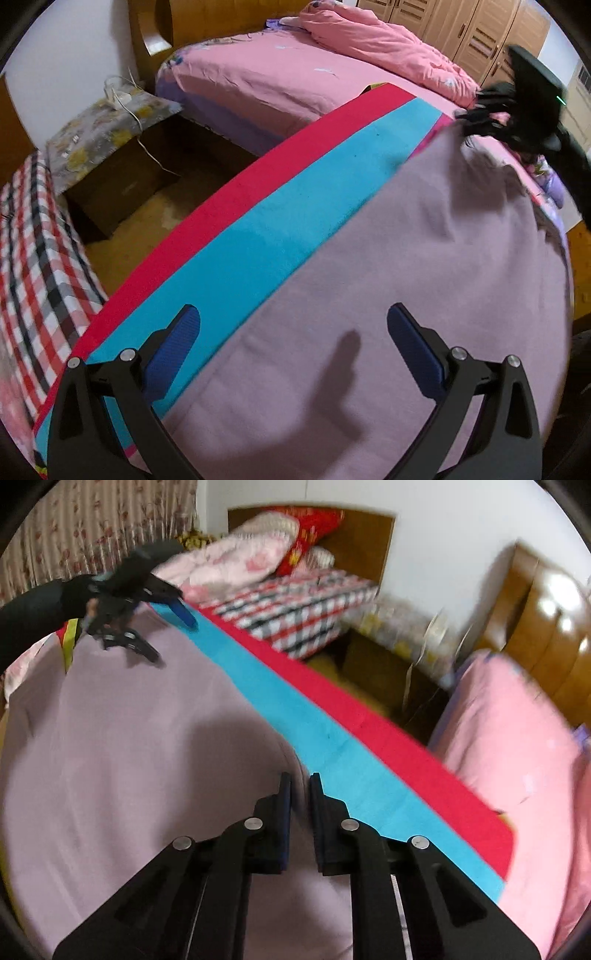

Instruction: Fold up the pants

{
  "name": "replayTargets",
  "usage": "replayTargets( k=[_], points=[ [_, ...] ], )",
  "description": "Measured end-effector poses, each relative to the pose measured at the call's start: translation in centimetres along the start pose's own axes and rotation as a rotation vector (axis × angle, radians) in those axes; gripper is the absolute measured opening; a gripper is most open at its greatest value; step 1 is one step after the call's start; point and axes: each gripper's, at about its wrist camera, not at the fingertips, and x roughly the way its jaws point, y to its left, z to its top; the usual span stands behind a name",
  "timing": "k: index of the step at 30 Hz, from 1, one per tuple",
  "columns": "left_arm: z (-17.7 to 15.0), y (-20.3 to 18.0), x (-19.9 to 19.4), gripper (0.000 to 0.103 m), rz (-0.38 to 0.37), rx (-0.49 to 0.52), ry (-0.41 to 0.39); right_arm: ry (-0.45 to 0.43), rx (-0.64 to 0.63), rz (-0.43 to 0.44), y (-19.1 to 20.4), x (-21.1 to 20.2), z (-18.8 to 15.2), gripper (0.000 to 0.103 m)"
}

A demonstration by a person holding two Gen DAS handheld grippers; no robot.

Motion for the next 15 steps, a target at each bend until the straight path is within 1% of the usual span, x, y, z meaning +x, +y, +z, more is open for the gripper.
replayTargets(
  k=[1, 2, 3, 4, 5, 6, 7, 8, 9, 11, 12, 14, 15],
  points=[
    [0.1, -0.1, 0.2, 0.101, -0.025, -0.009, 0.013, -0.036, 0.002, -0.028, 0.9, -1.2, -0.2, 0.013],
    [0.3, -0.3, 0.6, 0.101, -0.031, -0.01, 0.028, -0.056, 0.004, -0.045, 1.3, -2.4, -0.7, 0.013],
    [0.3, -0.4, 0.8, 0.098, -0.028, -0.012, 0.04, -0.08, 0.005, -0.067, 2.1, -3.4, -0.9, 0.013],
    [0.2, -0.6, 0.7, 0.088, -0.026, -0.023, 0.033, -0.095, 0.005, -0.078, 2.5, -4.2, -1.1, 0.013],
    [0.1, -0.9, 0.2, 0.053, -0.047, -0.038, 0.023, -0.117, 0.008, -0.089, 3.4, -5.4, -1.3, 0.013],
    [-0.2, -1.4, -0.5, 0.033, -0.084, -0.054, 0.011, -0.131, 0.012, -0.103, 4.2, -6.4, -1.5, 0.013],
    [-0.5, -2.5, -2.0, 0.022, -0.048, -0.037, -0.023, -0.136, 0.015, -0.118, 4.7, -7.1, -1.8, 0.012],
    [-0.9, -3.7, -3.4, 0.017, 0.0, -0.011, -0.055, -0.142, 0.011, -0.151, 5.9, -8.0, -2.1, 0.012],
    [-1.4, -4.9, -5.0, 0.016, 0.032, 0.011, -0.083, -0.148, 0.008, -0.172, 6.7, -8.9, -2.4, 0.012],
    [-2.9, -8.4, -9.3, 0.016, 0.115, 0.053, -0.157, -0.179, 0.012, -0.216, 8.6, -11.1, -2.9, 0.012],
    [-4.2, -10.9, -11.8, 0.016, 0.175, 0.081, -0.198, -0.201, 0.016, -0.231, 9.5, -12.3, -3.2, 0.012],
    [-6.2, -14.8, -14.8, 0.016, 0.245, 0.121, -0.242, -0.267, 0.033, -0.261, 12.0, -15.6, -4.4, 0.012],
    [-7.7, -17.2, -16.0, 0.016, 0.282, 0.146, -0.257, -0.284, 0.038, -0.268, 13.1, -16.9, -5.3, 0.012]
  ],
)
